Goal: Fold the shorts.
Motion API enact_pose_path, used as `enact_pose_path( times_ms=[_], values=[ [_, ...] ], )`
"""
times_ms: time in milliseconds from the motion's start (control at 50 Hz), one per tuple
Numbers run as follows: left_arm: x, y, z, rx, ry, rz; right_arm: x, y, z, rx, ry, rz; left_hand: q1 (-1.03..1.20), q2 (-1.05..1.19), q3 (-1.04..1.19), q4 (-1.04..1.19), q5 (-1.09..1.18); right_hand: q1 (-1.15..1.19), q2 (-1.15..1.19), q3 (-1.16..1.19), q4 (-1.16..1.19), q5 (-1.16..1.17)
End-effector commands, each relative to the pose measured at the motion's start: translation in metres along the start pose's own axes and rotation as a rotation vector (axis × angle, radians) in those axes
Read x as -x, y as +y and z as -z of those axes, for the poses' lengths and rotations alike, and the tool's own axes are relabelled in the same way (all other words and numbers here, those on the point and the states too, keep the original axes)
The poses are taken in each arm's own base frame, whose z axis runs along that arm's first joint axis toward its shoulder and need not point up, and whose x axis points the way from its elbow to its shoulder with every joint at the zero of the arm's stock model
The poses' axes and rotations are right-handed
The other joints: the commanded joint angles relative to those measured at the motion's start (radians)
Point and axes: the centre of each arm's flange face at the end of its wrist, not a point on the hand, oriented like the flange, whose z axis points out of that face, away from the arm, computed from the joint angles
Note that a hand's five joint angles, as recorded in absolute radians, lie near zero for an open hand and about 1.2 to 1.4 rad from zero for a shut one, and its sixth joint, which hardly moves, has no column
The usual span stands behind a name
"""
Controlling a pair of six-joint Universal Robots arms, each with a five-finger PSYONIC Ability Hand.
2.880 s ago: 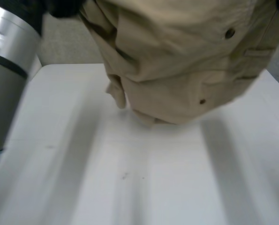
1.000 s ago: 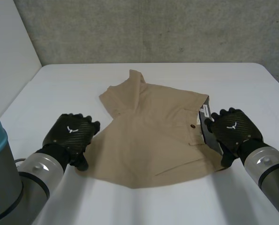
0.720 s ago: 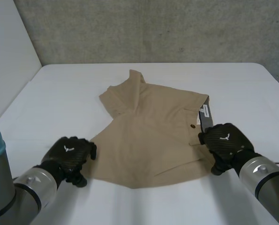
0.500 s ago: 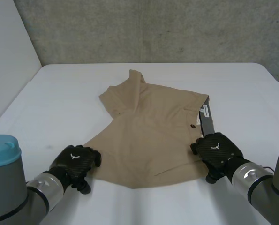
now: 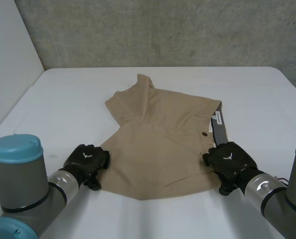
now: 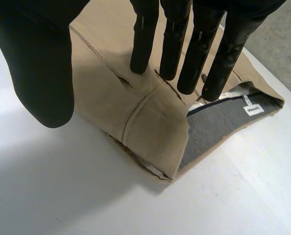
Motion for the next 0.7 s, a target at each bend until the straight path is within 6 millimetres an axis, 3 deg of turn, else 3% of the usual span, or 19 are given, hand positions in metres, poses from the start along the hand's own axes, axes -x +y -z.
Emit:
enact_pose_path(
  times_ms=[20,80,240,460,700],
  values=[
    [0.001,0.000,-0.003,-0.002,-0.001,-0.007,-0.001,0.000,-0.001,-0.005,0.009,0.000,0.375,0.371,0.372,0.372,0.381,0.169,0.093,0.092,0.095,0.113],
    [0.001,0.000,-0.004,-0.005,-0.003,-0.007,-0.002,-0.001,-0.001,-0.007,0.011,0.001,0.656,0.651,0.652,0.653,0.661,0.172,0.096,0.095,0.098,0.116],
    [0.001,-0.011,0.000,-0.035,-0.005,-0.015,-0.003,-0.002,-0.002,-0.012,0.017,-0.003,0.657,0.653,0.653,0.654,0.663,0.169,0.093,0.092,0.095,0.113],
    [0.004,-0.077,0.046,-0.238,-0.020,-0.041,-0.007,-0.009,-0.007,-0.033,0.024,-0.046,0.657,0.653,0.653,0.654,0.663,0.128,0.052,0.051,0.054,0.072],
    [0.008,-0.090,0.057,-0.246,-0.025,-0.040,-0.010,0.001,-0.028,0.019,0.039,-0.076,0.657,0.653,0.653,0.654,0.663,0.137,0.061,0.060,0.063,0.081]
  ],
)
